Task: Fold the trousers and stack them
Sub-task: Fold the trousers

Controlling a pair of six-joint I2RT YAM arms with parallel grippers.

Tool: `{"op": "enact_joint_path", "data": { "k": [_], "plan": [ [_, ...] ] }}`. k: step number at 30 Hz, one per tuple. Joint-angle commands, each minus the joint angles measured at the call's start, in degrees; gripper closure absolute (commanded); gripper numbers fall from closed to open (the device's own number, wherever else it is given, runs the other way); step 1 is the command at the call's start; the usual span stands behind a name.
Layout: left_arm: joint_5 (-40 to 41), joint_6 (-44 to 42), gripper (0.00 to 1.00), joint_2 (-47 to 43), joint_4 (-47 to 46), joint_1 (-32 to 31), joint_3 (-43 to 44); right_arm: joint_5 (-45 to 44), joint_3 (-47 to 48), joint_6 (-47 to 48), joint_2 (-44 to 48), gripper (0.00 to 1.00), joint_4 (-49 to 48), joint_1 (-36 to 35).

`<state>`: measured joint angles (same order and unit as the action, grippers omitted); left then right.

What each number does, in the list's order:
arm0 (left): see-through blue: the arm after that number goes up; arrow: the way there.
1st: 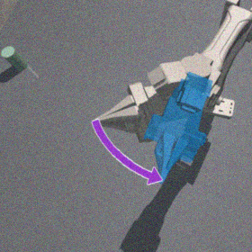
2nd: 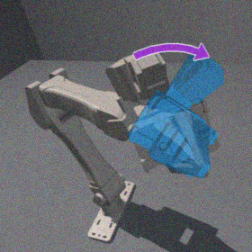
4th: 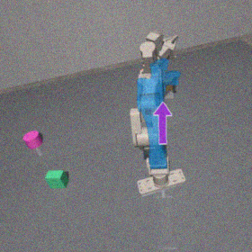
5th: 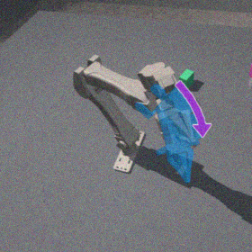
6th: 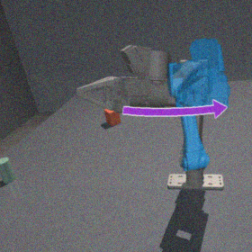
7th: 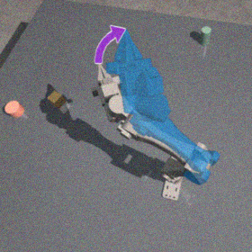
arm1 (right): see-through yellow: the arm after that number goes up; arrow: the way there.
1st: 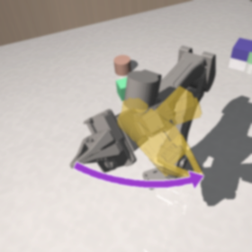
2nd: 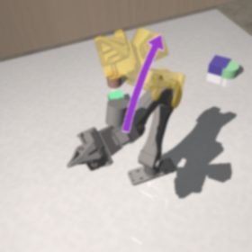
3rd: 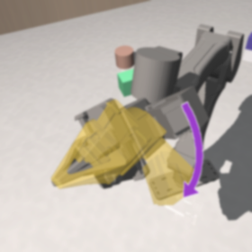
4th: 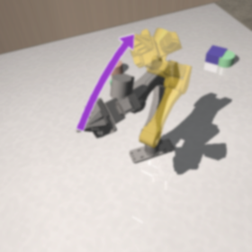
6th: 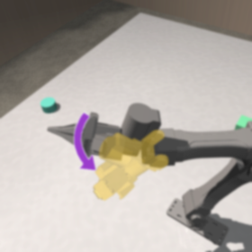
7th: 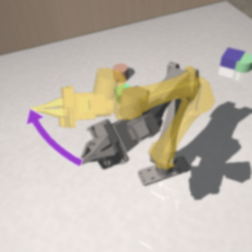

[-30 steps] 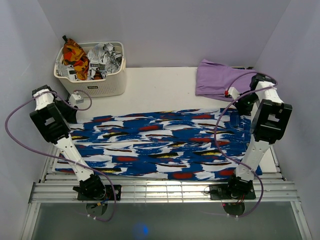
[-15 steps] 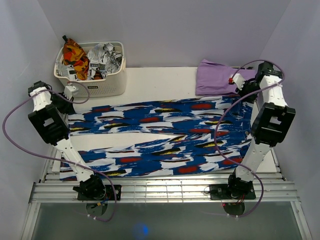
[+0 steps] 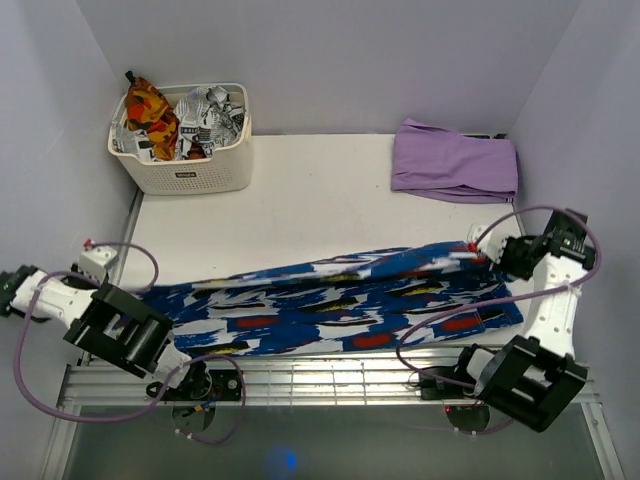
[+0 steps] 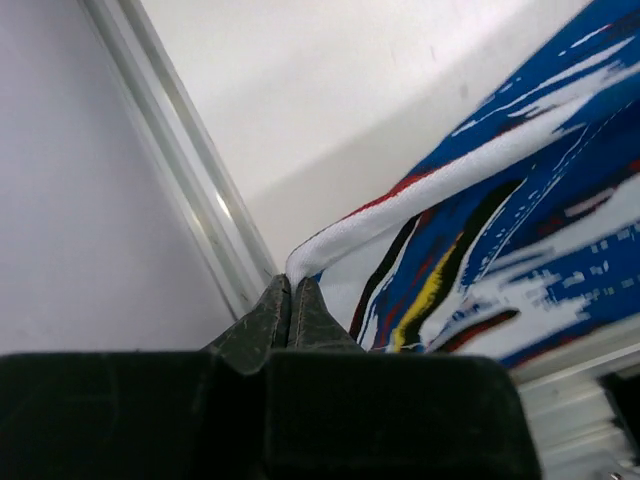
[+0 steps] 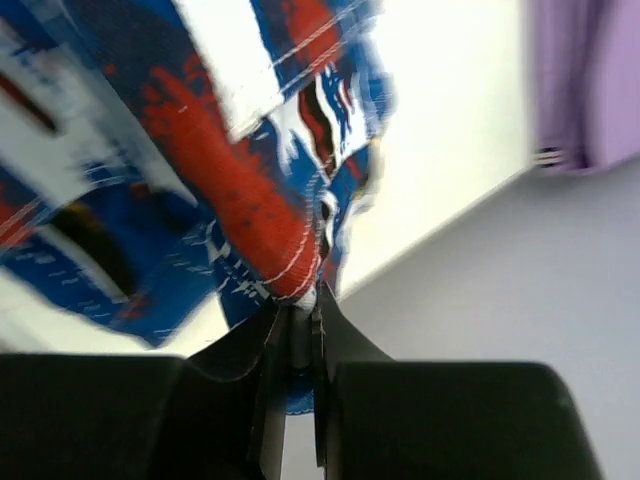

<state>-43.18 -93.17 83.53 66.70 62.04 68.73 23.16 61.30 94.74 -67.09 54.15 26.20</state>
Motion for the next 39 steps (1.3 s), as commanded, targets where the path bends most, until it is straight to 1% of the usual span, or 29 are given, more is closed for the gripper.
{"op": "enact_joint_path", "data": {
  "k": [1, 2, 3, 4, 5, 6, 7, 9, 11, 13, 15, 16, 17, 18, 19, 20, 21, 22, 23, 24, 25, 26, 27, 28, 29, 30, 32, 36, 39],
  "plan": [
    [5.7, -20.1, 1.00, -1.1, 1.5, 7.8, -12.3, -4.2, -12.7, 13.4, 5.6, 0.92, 0.9, 4.5],
    [8.0, -22.2, 1.00, -0.5, 2.9, 11.1, -14.0, -5.0, -18.9, 16.9, 7.9, 0.92, 0.8, 6.7],
    [10.3, -23.5, 1.00, 1.6, 3.3, 12.4, -15.3, -6.1, -21.4, 18.6, 8.7, 0.92, 0.8, 7.8],
    [14.5, -24.3, 1.00, 3.0, 3.4, 13.7, -16.2, -7.7, -23.5, 20.0, 9.2, 0.92, 0.7, 9.1],
    [15.9, -24.2, 1.00, 4.5, 3.0, 15.7, -16.7, -8.3, -25.1, 21.4, 9.3, 0.92, 0.7, 11.4],
    [16.9, -23.7, 1.00, 6.1, 2.5, 16.4, -16.5, -8.7, -26.9, 22.9, 9.0, 0.92, 0.6, 12.1],
    [18.5, -23.4, 1.00, 9.1, 2.0, 17.2, -16.2, -9.3, -27.3, 23.3, 8.5, 0.92, 0.3, 12.7],
    [19.6, -20.8, 1.00, 11.4, -0.4, 17.8, -15.3, -10.0, -27.6, 22.6, 5.9, 0.92, -1.0, 13.2],
    [18.1, -19.2, 1.00, 12.0, -4.2, 17.3, -15.3, -10.2, -27.5, 21.4, 3.5, 0.92, -3.2, 13.1],
    [18.4, -13.7, 1.00, 11.1, -9.0, 15.1, -16.6, -10.7, -26.7, 19.1, 1.6, 0.92, -6.2, 12.8],
    [20.5, -8.9, 1.00, 10.1, -12.7, 9.9, -20.1, -11.5, -25.4, 16.5, -2.3, 0.92, -7.6, 11.7],
    [21.0, -3.4, 1.00, 9.4, -14.9, 7.5, -21.3, -11.9, -23.3, 13.1, -3.7, 0.92, -7.7, 11.2],
    [21.2, -0.1, 1.00, 8.0, -20.1, 2.9, -22.4, -12.0, -22.4, 11.4, -6.5, 0.92, -7.9, 10.1],
    [21.1, 2.9, 1.00, 7.6, -21.9, 0.7, -23.2, -12.1, -21.1, 9.6, -8.0, 0.92, -8.1, 9.7],
    [20.9, 8.0, 1.00, 7.5, -24.1, -1.7, -23.0, -11.7, -18.3, 5.9, -9.4, 0.92, -8.4, 9.1],
    [21.0, 11.2, 1.00, 8.3, -25.1, -6.5, -22.3, -11.7, -16.8, 4.2, -12.0, 0.92, -8.6, 7.9],
    [21.1, 14.5, 1.00, 9.2, -25.8, -8.6, -21.2, -11.6, -15.3, 2.5, -13.4, 0.92, -8.7, 7.3],
    [20.8, 17.5, 1.00, 10.4, -26.1, -10.5, -17.3, -11.5, -13.8, 1.0, -14.7, 0.92, -8.9, 6.7],
    [20.2, 23.1, 1.00, 11.8, -26.1, -13.3, -14.7, -11.2, -10.5, -1.8, -17.3, 0.92, -9.1, 5.8],
    [19.5, 25.9, 1.00, 14.9, -25.8, -14.4, -9.1, -10.9, -8.9, -3.1, -18.5, 0.92, -9.2, 5.4],
    [19.2, 28.5, 1.00, 16.5, -25.8, -15.4, -9.1, -10.4, -7.3, -4.2, -19.6, 0.92, -9.2, 5.1],
    [18.7, 32.0, 1.00, 17.9, -24.6, -16.9, -3.2, -10.0, -5.6, -6.5, -21.7, 0.92, -8.5, 4.4],
    [18.1, 33.7, 1.00, 20.3, -23.9, -17.2, -0.2, -9.6, -2.4, -7.5, -22.6, 0.92, -8.0, 4.1],
    [16.3, 34.9, 1.00, 21.5, -22.0, -17.5, 5.4, -8.8, -0.8, -8.2, -23.4, 0.92, -7.5, 3.6],
    [15.7, 36.5, 1.00, 22.5, -20.9, -18.0, 8.0, -8.5, 0.7, -9.0, -24.7, 0.92, -6.4, 3.4],
    [15.4, 37.0, 1.00, 23.6, -19.9, -18.4, 10.3, -8.0, 3.2, -9.8, -25.1, 0.92, -5.8, 3.3],
    [14.6, 37.1, 1.00, 25.7, -17.4, -19.1, 15.2, -7.2, 4.6, -10.1, -25.8, 0.92, -4.6, 3.1],
    [15.3, 35.7, 1.00, 26.7, -16.7, -20.2, 16.7, -7.8, 4.3, -9.3, -25.5, 0.92, -4.8, 3.0],
    [14.6, 36.6, 1.00, 26.9, -16.8, -20.4, 17.1, -8.2, 2.7, -9.3, -24.8, 0.92, -6.6, 3.0]
  ]
}}
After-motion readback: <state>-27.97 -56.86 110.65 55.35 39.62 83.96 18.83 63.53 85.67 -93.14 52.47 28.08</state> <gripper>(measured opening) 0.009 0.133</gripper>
